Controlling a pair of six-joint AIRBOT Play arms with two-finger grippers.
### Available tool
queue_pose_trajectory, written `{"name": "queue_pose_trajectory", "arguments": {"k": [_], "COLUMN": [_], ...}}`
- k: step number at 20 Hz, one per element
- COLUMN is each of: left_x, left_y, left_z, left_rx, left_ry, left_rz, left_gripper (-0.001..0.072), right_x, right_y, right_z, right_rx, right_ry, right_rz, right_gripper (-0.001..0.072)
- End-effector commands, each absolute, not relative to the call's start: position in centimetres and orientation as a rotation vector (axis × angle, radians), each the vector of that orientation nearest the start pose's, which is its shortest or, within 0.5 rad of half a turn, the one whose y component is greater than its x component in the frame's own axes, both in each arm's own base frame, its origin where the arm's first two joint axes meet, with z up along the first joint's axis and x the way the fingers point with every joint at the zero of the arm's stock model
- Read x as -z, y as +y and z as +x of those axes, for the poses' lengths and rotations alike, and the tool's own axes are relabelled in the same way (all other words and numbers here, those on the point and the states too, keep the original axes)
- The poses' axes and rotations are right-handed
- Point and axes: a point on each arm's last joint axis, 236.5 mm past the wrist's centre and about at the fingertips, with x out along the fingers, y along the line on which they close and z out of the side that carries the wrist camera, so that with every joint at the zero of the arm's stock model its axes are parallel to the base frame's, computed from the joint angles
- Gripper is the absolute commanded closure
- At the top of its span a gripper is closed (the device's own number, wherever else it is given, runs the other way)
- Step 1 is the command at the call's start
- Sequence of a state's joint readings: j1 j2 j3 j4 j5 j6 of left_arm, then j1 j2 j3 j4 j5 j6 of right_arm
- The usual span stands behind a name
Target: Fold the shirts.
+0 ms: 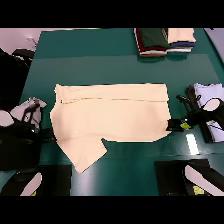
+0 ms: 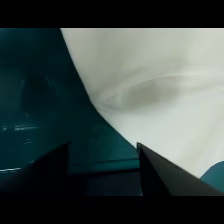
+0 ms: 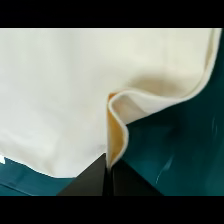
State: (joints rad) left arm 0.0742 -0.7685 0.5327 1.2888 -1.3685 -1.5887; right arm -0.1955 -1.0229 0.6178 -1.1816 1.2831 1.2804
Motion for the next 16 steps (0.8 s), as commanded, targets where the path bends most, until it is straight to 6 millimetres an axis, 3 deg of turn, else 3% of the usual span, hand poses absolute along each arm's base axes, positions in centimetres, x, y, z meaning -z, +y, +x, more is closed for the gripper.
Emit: {"name": "queue_pose_trajectory", "arguments": {"k": [1,11,15,16], "left_x": [7.3,9.0,8.6,8.5], "left_y": [-7.2,-9.1,-11.1,-11.1], "left_z": [15.6,14.6,15.3,15.4], "left_rx": [0.096,0.094,0.127,0.129], "left_ry": [1.607,1.619,1.585,1.580], "left_rz": [-0.474,-0.606,-0.732,-0.729], "left_gripper": [0.0209,0.0210,0.0213,0.0372], "right_x": [5.6,5.4,5.4,5.3], "right_y": [5.2,5.2,5.2,5.2], "right_z": [22.8,22.9,22.9,22.9], "right_rx": [-0.300,-0.303,-0.303,-0.303], "right_ry": [1.538,1.534,1.533,1.533], "right_rz": [0.293,0.290,0.290,0.289], "right_gripper": [0.0696,0.0697,0.0697,0.0697]}}
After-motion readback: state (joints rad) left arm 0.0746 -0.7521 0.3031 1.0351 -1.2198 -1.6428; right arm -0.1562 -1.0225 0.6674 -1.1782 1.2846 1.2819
